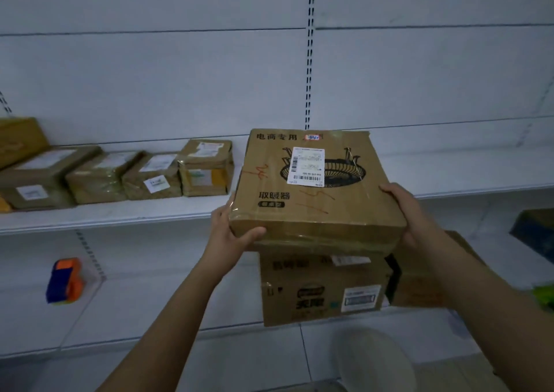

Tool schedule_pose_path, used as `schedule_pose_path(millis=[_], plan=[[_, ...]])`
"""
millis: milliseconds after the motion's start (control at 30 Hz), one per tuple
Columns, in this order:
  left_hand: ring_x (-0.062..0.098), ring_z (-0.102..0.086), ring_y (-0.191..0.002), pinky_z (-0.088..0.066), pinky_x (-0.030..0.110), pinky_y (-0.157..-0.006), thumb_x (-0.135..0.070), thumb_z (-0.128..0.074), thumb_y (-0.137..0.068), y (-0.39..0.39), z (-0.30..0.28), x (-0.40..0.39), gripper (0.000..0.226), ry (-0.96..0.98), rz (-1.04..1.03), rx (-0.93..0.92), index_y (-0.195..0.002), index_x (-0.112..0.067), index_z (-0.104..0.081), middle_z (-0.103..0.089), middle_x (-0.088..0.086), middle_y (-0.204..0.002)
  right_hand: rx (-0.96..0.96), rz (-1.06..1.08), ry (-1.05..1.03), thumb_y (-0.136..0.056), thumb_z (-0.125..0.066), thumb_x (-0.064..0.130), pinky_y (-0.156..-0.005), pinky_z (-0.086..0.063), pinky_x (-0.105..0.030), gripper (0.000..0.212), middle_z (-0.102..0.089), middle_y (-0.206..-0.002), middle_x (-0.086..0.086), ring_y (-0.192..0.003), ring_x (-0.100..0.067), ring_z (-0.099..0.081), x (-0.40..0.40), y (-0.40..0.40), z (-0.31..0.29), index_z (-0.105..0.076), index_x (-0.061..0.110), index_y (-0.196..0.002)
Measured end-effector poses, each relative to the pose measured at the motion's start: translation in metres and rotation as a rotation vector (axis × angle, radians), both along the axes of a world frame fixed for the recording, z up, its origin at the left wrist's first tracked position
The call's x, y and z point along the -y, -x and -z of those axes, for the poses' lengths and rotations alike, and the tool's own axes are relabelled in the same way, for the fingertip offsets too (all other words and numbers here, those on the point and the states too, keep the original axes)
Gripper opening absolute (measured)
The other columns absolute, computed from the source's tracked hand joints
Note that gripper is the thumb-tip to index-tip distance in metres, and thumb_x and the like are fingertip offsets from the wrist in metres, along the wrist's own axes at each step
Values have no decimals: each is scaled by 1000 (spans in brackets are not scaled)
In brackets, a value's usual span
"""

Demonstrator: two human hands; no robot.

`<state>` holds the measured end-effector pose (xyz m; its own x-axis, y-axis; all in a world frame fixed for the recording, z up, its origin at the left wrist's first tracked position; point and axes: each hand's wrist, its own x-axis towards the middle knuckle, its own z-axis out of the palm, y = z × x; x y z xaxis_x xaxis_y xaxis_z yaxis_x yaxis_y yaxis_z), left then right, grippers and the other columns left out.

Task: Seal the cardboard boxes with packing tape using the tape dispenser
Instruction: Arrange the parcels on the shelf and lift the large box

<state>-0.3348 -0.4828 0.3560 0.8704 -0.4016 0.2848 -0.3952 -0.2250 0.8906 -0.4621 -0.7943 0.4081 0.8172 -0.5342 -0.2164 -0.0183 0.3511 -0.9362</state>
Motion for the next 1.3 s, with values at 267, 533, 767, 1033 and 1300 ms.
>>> schedule_pose_path(millis=[267, 533, 767, 1033, 1300], plan=[[6, -37, -136, -40, 36, -112, -24, -80, -82, -91, -10, 14, 96, 49, -181, 49, -153, -40, -17, -32, -17, -146, -33, -172, -85, -95, -56, 35, -78, -55, -42, 29, -72, -104, -13, -87, -31, -68, 24, -158, 0, -63, 17, -116], [16, -43, -127, -49, 48, -102, -21, -78, -84, -129, -7, -38, 71, -22, -338, 84, -136, -47, -36, -37, -20, -134, -18, -305, -118, -95, -54, 31, -66, -57, -38, 33, -69, -114, -13, -94, -31, -68, -16, -230, 11, -55, 23, -128], [20, -35, -139, -41, 53, -110, -28, -71, -90, -135, -8, -86, 82, -66, -392, 58, -150, -43, -19, -27, -11, -150, 16, -375, -80, -95, -53, 32, -68, -58, -37, 39, -69, -118, -12, -105, -31, -68, -66, -253, 16, -53, 23, -132], [35, -35, -137, -40, 52, -110, -23, -64, -95, -144, -16, -132, 65, -316, -644, 137, -149, -41, -30, -23, 11, -152, -14, -420, 49, -93, -49, 36, -75, -58, -36, 43, -67, -121, -11, -102, -27, -67, -131, -282, 13, -48, 24, -135], [38, -27, -141, -35, 52, -111, -22, -56, -98, -114, -22, -132, 59, -474, -867, 422, -151, -20, -30, -27, 17, -153, -100, -423, 447, -100, -44, 33, -90, -51, -28, 47, -57, -135, -3, -108, -17, -61, -160, -290, -8, -42, 15, -144]])
